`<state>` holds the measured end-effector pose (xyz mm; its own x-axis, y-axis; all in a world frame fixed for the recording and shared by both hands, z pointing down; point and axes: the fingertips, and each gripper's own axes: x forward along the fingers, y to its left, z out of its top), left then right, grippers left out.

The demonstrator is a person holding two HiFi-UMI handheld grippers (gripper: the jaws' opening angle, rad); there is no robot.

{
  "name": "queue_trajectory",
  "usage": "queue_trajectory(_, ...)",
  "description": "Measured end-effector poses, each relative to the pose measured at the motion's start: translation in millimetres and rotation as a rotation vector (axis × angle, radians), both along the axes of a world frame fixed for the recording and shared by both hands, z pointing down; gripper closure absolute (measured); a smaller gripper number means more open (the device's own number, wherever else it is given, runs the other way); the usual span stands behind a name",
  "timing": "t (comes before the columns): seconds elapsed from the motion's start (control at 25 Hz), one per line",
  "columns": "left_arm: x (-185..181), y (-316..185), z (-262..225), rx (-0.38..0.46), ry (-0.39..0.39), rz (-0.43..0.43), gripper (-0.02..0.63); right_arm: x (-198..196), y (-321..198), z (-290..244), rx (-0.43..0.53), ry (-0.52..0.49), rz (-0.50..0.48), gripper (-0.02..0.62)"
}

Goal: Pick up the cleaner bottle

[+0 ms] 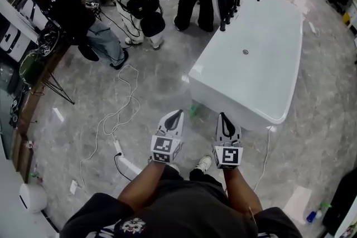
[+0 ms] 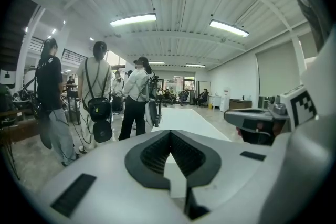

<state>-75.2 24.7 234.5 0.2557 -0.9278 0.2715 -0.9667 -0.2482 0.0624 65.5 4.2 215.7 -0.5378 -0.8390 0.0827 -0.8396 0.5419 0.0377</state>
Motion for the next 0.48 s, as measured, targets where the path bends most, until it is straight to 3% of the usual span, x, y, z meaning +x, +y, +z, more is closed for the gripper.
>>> queue_trajectory(0.48,-17.5,-72.9,56.8,-0.014,0.028,0.038,0.6,-12.0,-63.8,42.7,-0.034,0.018,0.081,0.58)
